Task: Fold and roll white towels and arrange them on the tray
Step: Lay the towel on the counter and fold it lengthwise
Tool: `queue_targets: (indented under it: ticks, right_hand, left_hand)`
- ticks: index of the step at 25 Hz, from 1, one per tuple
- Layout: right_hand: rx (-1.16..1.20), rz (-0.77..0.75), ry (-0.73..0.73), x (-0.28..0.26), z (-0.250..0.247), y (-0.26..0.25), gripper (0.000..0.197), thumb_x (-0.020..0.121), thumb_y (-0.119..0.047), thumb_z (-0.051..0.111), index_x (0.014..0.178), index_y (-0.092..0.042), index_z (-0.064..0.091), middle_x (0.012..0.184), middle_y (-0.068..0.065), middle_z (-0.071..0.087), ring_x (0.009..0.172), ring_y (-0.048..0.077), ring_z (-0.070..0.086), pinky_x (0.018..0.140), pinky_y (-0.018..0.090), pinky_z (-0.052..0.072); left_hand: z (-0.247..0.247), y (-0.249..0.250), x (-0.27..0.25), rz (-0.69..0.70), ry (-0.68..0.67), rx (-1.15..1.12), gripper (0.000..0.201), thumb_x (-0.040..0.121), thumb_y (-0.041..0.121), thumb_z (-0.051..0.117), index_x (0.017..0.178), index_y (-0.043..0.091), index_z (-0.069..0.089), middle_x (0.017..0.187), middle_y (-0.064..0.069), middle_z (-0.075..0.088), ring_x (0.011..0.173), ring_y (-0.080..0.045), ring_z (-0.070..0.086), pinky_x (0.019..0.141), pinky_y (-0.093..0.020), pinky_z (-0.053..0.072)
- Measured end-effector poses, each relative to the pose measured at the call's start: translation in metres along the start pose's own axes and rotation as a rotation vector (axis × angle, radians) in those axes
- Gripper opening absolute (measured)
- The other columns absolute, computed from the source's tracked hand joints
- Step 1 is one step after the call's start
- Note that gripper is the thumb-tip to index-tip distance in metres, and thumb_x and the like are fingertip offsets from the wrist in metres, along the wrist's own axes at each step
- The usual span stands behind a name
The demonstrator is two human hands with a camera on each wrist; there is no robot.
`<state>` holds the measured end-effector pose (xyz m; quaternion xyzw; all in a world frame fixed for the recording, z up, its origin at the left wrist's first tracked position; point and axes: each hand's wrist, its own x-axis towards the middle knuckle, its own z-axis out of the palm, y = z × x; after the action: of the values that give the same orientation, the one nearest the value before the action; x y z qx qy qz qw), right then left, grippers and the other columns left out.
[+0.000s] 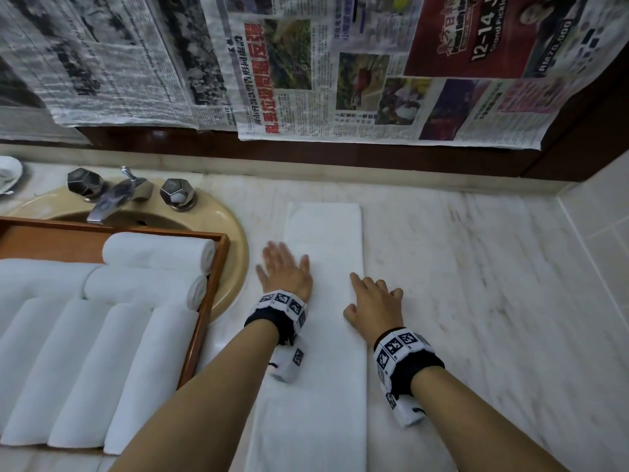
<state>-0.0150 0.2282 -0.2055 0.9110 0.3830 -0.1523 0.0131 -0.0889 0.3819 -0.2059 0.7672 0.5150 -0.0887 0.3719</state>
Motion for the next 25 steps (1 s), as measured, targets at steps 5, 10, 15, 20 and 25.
queue_targets:
  ticks: [5, 10, 15, 20, 25]
  right_hand:
    - [-0.029, 0.027, 0.031, 0.000, 0.003, -0.004, 0.056, 0.083, -0.032, 0.050, 0.136, -0.014, 0.048, 0.121, 0.006, 0.054, 0.111, 0.028, 0.047, 0.085, 0.047, 0.033]
    - [-0.004, -0.001, -0.127, 0.005, 0.005, 0.001, 0.066, 0.101, -0.045, 0.027, 0.154, -0.012, 0.008, 0.163, -0.003, -0.007, 0.149, 0.021, -0.007, 0.108, 0.069, -0.007]
    - [0.007, 0.014, -0.199, 0.061, -0.017, 0.017, 0.064, 0.102, -0.045, 0.024, 0.155, -0.021, -0.004, 0.160, -0.010, -0.019, 0.148, 0.021, -0.015, 0.109, 0.069, -0.010]
    - [0.049, 0.018, -0.263, 0.129, -0.042, 0.026, 0.062, 0.103, -0.038, 0.030, 0.154, -0.023, -0.002, 0.161, -0.011, -0.017, 0.148, 0.022, -0.014, 0.111, 0.068, -0.007]
    - [0.110, -0.121, -0.258, 0.052, -0.020, 0.012, 0.067, 0.102, -0.043, 0.032, 0.154, -0.022, -0.005, 0.160, -0.009, -0.021, 0.147, 0.017, -0.018, 0.113, 0.064, -0.005]
  left_hand:
    - [0.000, -0.011, -0.019, 0.516, -0.195, 0.313, 0.059, 0.105, 0.039, 0.015, 0.155, 0.014, -0.005, 0.161, 0.001, -0.015, 0.148, -0.014, -0.011, 0.120, -0.039, -0.006]
    - [0.002, -0.034, -0.011, 0.479, -0.187, 0.510, 0.062, 0.105, 0.035, 0.019, 0.153, 0.017, -0.016, 0.155, 0.008, -0.029, 0.146, -0.011, -0.020, 0.120, -0.047, -0.009]
    - [-0.009, 0.007, 0.039, 0.456, -0.199, 0.575, 0.064, 0.104, 0.035, 0.022, 0.153, 0.019, -0.016, 0.159, 0.006, -0.024, 0.147, -0.011, -0.017, 0.118, -0.049, -0.010]
    - [-0.033, 0.056, 0.094, 0.407, -0.191, 0.648, 0.065, 0.104, 0.028, 0.030, 0.154, 0.016, -0.009, 0.161, 0.003, -0.017, 0.149, -0.016, -0.010, 0.119, -0.050, -0.003]
    - [-0.016, 0.028, 0.010, 0.541, -0.134, 0.507, 0.059, 0.105, 0.023, 0.028, 0.155, 0.014, -0.001, 0.162, 0.000, -0.011, 0.150, -0.019, -0.005, 0.119, -0.045, 0.003]
